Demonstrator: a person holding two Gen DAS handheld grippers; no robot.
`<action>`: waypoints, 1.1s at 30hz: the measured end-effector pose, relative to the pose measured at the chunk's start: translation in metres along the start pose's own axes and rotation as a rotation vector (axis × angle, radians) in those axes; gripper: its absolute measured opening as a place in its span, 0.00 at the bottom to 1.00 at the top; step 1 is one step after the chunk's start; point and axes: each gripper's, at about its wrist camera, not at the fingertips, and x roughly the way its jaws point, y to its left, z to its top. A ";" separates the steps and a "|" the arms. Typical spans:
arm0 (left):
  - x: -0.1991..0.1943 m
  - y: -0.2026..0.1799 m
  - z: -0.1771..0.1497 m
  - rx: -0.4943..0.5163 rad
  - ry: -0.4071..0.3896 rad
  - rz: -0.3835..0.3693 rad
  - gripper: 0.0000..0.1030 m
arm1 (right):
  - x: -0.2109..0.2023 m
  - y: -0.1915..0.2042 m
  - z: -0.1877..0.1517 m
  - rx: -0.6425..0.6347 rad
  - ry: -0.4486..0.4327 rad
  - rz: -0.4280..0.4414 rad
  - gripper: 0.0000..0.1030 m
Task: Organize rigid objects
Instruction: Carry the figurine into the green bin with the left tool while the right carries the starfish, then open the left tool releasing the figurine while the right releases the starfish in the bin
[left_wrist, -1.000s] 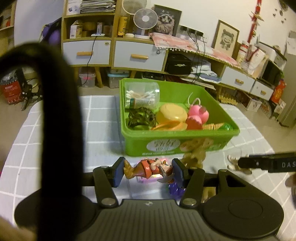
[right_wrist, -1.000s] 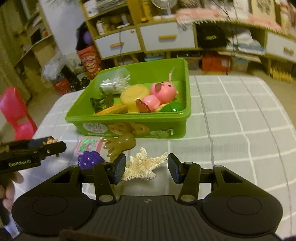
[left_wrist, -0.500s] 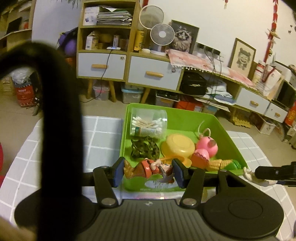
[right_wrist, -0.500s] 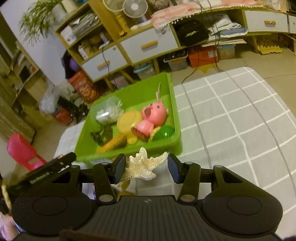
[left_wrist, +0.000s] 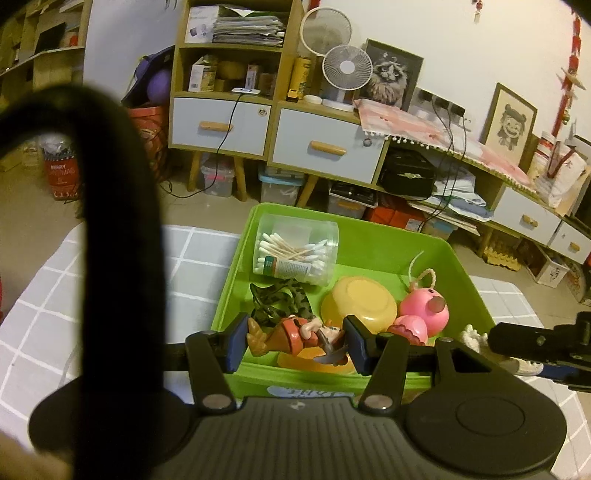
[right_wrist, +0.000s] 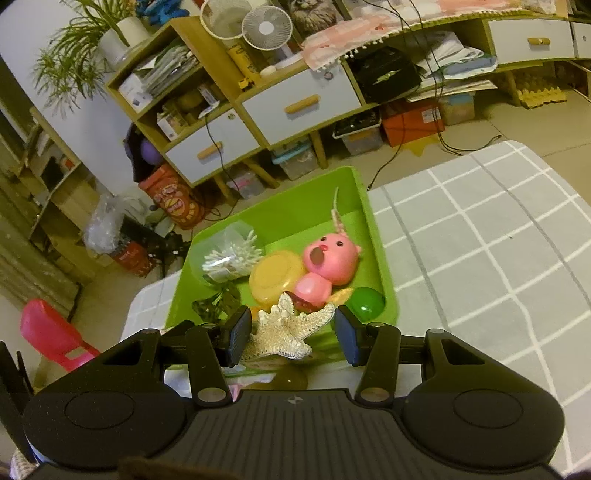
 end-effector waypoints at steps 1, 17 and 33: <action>0.002 -0.001 -0.001 0.000 0.002 0.005 0.25 | 0.002 0.001 0.000 -0.005 -0.001 -0.002 0.52; 0.012 -0.004 -0.004 0.015 0.009 -0.014 0.28 | 0.018 0.005 -0.002 -0.039 0.008 -0.040 0.53; -0.002 -0.009 -0.008 0.081 -0.007 -0.057 0.61 | 0.005 0.001 0.000 -0.021 -0.007 -0.020 0.74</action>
